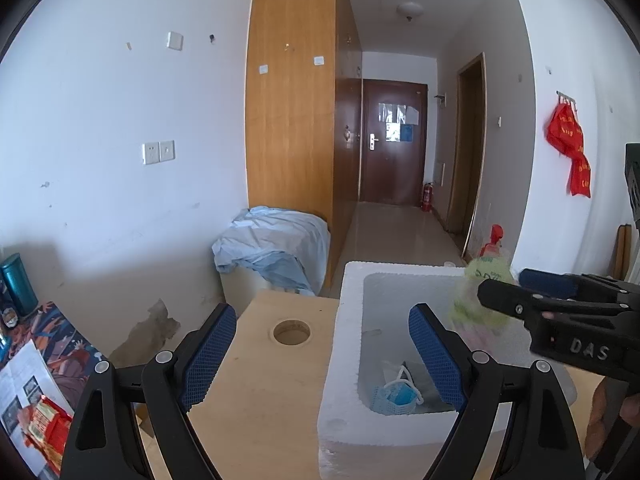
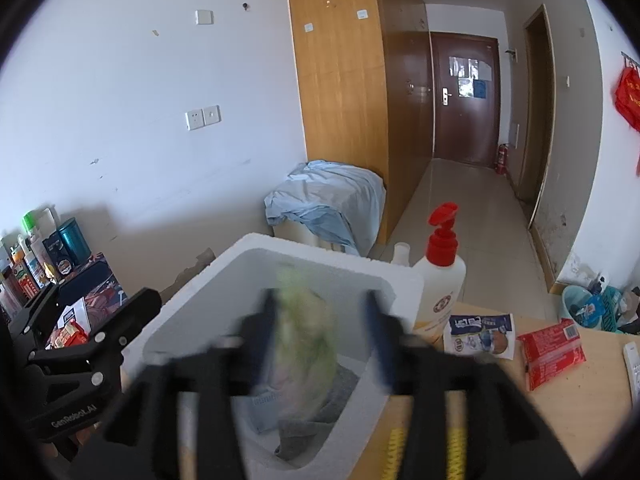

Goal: Organize soft objects
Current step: 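Lower the wipes pack into the foam box and open the right tool, then raise both tools away from the foam box and back off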

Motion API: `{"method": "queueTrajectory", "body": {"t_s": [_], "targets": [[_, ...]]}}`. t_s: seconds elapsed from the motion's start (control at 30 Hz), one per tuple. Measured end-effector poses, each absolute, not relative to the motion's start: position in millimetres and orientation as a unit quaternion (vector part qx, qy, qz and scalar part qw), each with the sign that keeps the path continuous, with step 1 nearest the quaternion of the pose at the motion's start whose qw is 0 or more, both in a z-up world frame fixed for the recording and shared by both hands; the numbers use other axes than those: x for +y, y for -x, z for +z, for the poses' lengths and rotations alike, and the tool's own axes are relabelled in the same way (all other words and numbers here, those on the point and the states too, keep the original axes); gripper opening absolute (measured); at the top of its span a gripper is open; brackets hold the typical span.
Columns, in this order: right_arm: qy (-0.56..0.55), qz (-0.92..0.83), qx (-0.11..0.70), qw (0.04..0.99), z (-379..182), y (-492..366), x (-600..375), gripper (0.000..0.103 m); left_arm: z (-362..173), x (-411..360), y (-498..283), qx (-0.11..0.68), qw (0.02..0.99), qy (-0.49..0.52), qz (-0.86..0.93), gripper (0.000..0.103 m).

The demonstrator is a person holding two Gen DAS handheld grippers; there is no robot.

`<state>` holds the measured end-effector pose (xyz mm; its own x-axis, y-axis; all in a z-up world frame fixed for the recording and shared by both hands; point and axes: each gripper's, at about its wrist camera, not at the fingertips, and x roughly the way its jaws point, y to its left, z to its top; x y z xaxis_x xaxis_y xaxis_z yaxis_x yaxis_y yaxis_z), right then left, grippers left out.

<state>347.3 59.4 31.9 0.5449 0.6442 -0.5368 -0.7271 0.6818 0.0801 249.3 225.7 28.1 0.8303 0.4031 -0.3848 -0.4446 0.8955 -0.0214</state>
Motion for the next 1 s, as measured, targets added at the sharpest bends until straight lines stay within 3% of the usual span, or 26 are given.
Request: {"method": "queueTrajectory", "body": {"t_s": [0.17, 0.23, 1.0], "targets": [[0.077, 0.381, 0.266, 0.882, 34.5, -345.8, 59.5, 0.088, 28.6, 227.3, -246.3, 0.186, 0.955, 0.059, 0.224, 0.089], [0.078, 0.38, 0.265, 0.883, 34.7, -345.8, 59.1, 0.09, 28.9, 227.5, -245.9, 0.185, 0.956, 0.06, 0.221, 0.089], [0.087, 0.364, 0.266, 0.888, 38.8, -335.9, 47.6, 0.09, 41.9, 207.4, -221.2, 0.17, 0.964, 0.058, 0.194, 0.089]]}}
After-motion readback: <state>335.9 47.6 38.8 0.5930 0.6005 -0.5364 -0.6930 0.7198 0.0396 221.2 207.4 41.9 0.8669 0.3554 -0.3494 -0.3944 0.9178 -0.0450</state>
